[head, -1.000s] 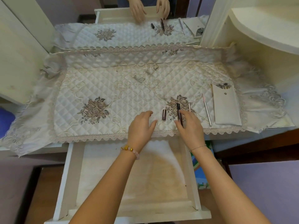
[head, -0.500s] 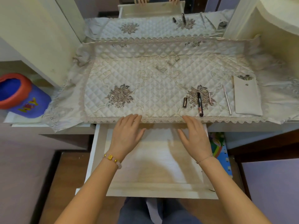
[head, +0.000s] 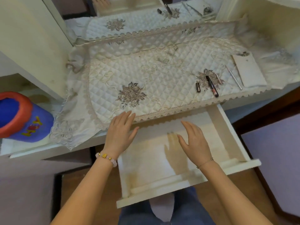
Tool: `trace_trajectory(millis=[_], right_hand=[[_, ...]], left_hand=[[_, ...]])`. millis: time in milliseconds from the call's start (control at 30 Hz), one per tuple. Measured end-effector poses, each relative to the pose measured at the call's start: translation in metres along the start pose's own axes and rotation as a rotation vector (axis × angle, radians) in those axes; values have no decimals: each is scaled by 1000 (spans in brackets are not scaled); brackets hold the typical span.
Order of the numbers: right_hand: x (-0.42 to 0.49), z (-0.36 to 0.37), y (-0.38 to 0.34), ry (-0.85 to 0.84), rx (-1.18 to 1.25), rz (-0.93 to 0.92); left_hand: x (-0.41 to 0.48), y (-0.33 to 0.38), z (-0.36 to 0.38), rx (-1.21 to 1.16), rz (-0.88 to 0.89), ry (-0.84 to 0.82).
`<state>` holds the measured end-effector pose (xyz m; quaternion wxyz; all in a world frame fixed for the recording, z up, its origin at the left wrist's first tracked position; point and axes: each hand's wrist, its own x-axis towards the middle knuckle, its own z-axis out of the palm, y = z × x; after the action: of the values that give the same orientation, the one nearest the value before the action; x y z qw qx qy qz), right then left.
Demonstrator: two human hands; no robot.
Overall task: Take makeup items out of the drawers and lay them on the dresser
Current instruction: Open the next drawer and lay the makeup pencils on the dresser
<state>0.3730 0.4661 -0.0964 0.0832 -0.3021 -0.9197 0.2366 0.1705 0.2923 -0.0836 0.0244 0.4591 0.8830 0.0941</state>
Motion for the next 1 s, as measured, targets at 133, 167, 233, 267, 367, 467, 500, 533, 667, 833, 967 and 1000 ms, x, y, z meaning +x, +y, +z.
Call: trace_trajectory(millis=[133,167,233,267,367,467,500,533,667,833,967,1000], right_hand=[[-29,21,-34,45,-8,123],[-37,24,-42,65,-2,157],[-50,29,-56,79,27,238],[-56,32,-62,86,40,274],[-74,37,-74,111,49,361],[-94,43,-79,135,68,467],[-101,45,-80,142,77,505],[-106,48,-81,153,90,543],[-126,60,-93,281,219,718],[-135,63,-103,520,1008,1222],[-133,58,-103,570,1565,1279],[-133,56,-102,593,1606,1283]], left_hand=[[5,-33,1,-36,158,-46],[7,-39,2,-41,202,-62],[10,-46,5,-41,281,-104],[12,-48,7,-39,319,-125],[18,-46,13,-38,428,-169],[24,-44,22,-13,488,-201],[26,-45,25,-2,498,-208],[28,-46,28,5,505,-210],[31,-52,34,-13,540,-189],[31,-55,34,-62,546,-174],[34,-56,32,-90,536,-180],[34,-56,32,-94,534,-179]])
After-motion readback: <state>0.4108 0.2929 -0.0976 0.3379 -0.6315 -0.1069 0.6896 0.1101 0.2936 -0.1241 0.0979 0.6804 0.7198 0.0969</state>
